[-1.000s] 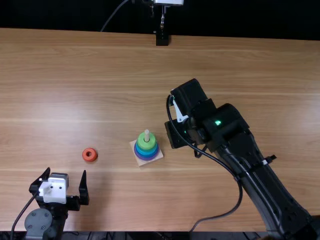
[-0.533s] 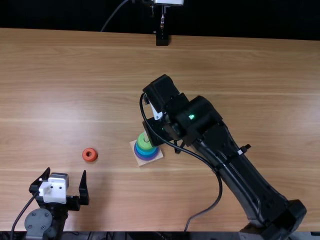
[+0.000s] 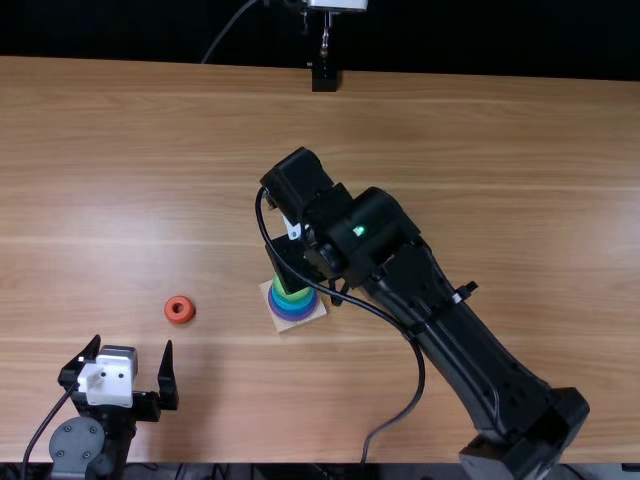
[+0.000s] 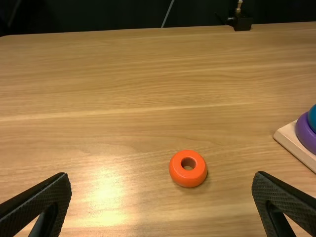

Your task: Build the Hanoi tower: stack the rings onto the peg from bottom to top in this color order: purple, dark blue, light blue, dark green, light green, yellow, orange.

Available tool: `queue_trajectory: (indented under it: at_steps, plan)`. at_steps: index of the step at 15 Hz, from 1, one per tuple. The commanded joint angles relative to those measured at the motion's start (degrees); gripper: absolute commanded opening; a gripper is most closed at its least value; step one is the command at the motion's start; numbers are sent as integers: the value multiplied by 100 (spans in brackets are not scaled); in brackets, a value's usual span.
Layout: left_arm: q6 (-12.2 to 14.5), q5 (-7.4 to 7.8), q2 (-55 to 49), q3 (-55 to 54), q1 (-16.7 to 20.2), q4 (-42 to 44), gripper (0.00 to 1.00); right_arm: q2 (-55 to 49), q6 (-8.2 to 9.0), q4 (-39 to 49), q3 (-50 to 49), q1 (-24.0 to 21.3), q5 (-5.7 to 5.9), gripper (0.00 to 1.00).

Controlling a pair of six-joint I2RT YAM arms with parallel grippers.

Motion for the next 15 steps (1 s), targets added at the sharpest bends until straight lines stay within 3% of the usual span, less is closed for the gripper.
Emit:
queue_trajectory:
  at_steps: [1,11,12,13,14,15]
  plan:
    - [10,0,-67,-652,68,-274,100,104,42,-12,193,80,38,0]
    - [10,0,-67,-652,68,-274,100,359,42,-12,167,115,48,1]
    - [10,0,-67,-652,68,-274,100,359,42,-12,175,115,38,35]
    - [0,0,-67,-652,68,-274,100,368,63,-12,123,115,38,87]
    - [10,0,-67,-652,68,-274,100,359,105,-22,87,106,38,100]
    - [10,0,-67,-652,68,-274,100,359,137,-1,96,106,48,100]
